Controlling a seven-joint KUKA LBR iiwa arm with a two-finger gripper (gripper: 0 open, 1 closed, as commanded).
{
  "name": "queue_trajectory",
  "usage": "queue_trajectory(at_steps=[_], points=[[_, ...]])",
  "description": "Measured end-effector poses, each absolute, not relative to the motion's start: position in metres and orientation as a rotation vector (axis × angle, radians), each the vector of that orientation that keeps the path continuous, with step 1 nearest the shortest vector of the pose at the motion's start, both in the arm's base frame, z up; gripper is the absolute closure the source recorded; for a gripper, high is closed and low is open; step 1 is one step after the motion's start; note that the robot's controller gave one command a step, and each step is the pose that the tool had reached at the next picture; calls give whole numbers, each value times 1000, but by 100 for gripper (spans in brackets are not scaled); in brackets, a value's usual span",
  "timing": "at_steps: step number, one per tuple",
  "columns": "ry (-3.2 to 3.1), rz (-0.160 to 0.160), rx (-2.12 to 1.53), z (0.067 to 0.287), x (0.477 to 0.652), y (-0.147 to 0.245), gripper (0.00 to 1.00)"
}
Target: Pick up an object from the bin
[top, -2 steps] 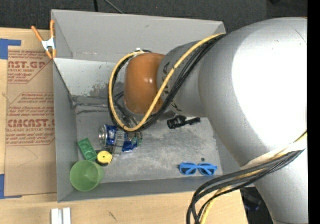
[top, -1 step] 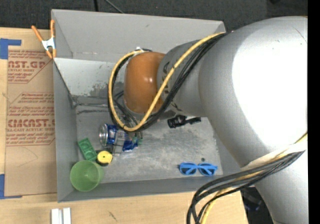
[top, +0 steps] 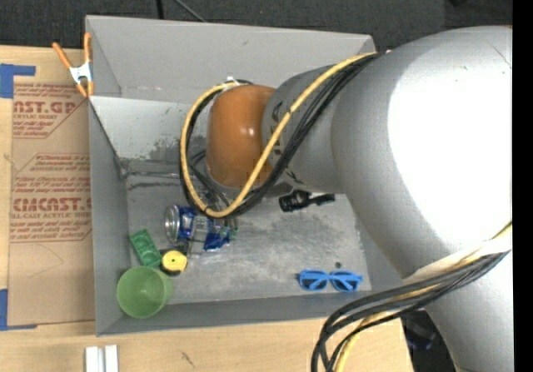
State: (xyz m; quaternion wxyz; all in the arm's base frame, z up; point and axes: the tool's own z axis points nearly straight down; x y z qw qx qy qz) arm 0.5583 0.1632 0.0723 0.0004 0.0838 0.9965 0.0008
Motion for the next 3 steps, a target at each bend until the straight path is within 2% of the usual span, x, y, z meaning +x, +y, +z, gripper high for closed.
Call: queue_trajectory(at_steps=[1, 2, 3], points=[[3127, 4, 261, 112, 559, 164, 100], [3129, 4, 260, 122, 560, 165, 100], [3124, 6, 257, 186, 561, 166, 100]])
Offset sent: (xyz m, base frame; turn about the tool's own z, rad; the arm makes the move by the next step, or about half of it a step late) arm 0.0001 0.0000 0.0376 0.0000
